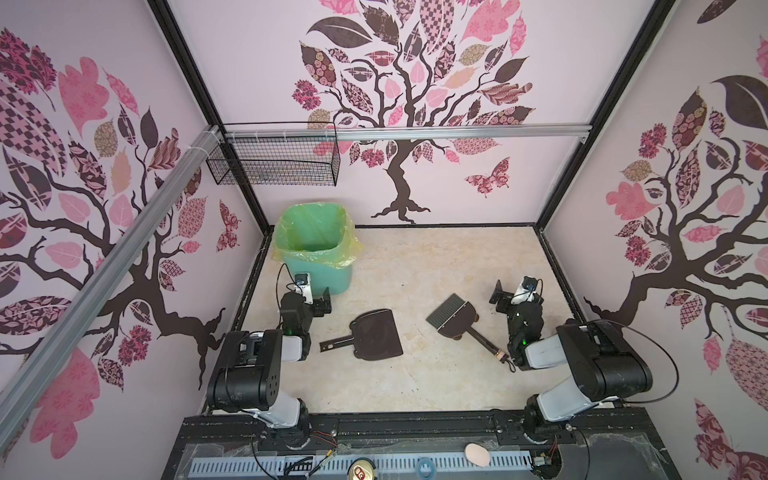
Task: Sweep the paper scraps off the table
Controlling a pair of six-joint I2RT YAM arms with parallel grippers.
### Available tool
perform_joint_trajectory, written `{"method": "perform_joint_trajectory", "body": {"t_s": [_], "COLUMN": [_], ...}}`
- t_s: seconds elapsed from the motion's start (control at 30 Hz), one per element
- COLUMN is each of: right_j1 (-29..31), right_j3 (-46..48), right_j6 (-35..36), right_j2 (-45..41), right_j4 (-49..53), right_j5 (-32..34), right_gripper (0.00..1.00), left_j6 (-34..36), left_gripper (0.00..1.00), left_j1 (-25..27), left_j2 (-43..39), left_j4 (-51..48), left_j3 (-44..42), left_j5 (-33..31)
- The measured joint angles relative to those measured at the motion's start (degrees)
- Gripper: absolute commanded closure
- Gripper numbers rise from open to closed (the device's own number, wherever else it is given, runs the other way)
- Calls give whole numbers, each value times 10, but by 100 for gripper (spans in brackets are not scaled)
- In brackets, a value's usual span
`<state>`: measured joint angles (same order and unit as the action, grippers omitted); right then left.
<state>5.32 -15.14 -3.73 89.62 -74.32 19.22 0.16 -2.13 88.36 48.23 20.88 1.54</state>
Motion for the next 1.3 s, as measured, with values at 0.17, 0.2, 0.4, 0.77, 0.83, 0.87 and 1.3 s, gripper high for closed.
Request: {"method": "perform_joint_trajectory", "body": {"t_s": [0.17,0.2,0.4,0.77,0.83,0.87,1.3], "right_j1": [0,0,0,0,0,0,0], "right_j3": [3,3,3,133,128,118,2], "right_j6": [0,0,0,4,5,5,0], "right_j2": [0,0,0,13,22,22,8], "right_j4": [19,25,33,-122,-138,-136,26], "right_j5": [4,5,5,-10,-9,-8,-4], "right_gripper": [0,1,1,0,0,1,1], "left_j6": [0,0,0,0,0,0,0], "left_gripper": [3,3,3,3,3,3,3], "left_j1": [0,-1,-1,-1,-1,-1,-1], "left_j2": [0,0,0,0,0,0,0], "left_j4": [0,0,0,0,0,0,0], "left_j3": [2,2,2,2,2,2,2], "left_j5": [0,0,0,0,0,0,0]}}
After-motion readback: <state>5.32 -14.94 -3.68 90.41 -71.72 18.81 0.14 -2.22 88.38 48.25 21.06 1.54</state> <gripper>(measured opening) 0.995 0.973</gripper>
